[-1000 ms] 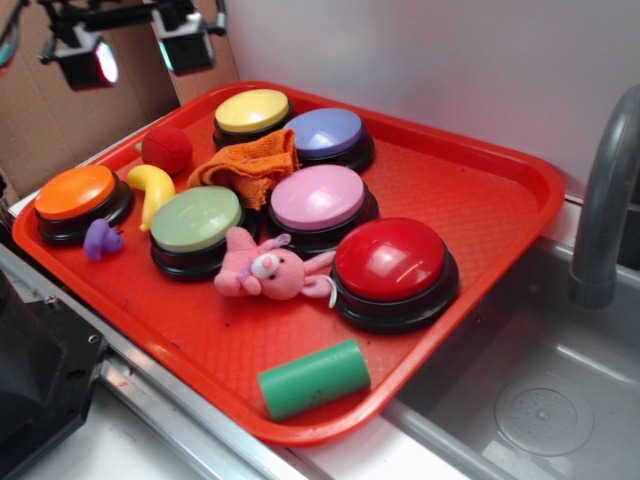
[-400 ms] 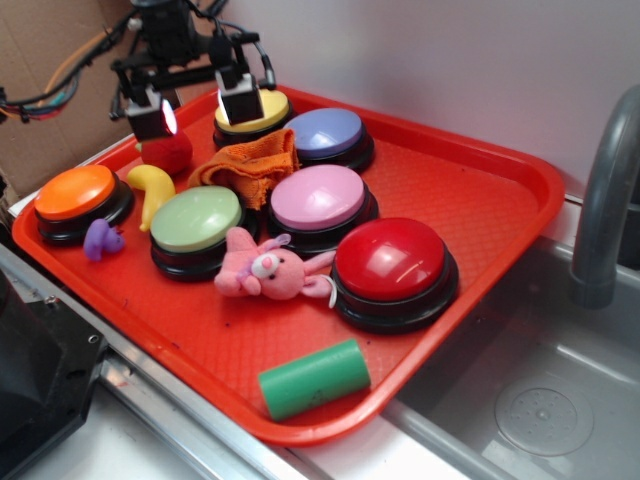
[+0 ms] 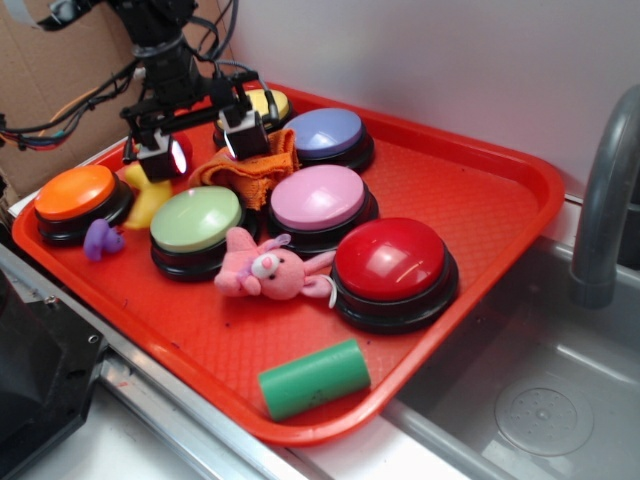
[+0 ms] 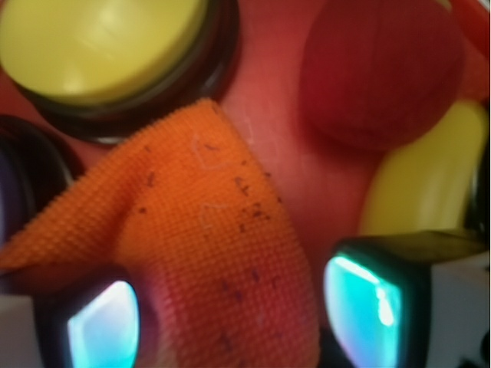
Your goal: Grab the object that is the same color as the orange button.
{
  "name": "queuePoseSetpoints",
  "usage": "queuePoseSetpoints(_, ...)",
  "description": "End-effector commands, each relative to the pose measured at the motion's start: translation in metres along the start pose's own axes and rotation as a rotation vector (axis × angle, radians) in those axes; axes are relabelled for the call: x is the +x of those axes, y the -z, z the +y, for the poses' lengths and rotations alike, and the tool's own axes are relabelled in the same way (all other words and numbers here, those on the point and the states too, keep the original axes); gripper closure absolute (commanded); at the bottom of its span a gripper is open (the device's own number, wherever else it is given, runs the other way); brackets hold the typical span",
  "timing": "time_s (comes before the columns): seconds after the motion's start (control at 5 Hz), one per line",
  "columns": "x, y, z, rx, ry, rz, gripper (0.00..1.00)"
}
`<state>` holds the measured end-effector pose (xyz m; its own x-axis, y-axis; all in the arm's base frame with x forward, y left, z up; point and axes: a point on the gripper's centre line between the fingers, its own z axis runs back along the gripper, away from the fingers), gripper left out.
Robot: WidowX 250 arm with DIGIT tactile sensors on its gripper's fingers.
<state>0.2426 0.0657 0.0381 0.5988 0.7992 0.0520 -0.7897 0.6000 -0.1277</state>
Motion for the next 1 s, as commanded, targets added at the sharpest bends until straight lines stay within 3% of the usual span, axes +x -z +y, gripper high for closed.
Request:
queuePoseSetpoints(0.0,0.001,0.002,0.005,-0.068,0.019,0.03,0.0)
queuePoseSetpoints(0.2,-0.002,0.0,0.006,-0.106,0.038,0.044,0.84)
queuePoseSetpoints(0.4,0.0,-0.003,0.007,-0.136,0.03,0.051,1.0)
queuePoseSetpoints(0.6,0.004,-0.008,0.008,-0.141,0.028,0.036,1.0)
queuePoseSetpoints(0.8,0.007,-0.019,0.006,-0.107,0.058,-0.008,1.0)
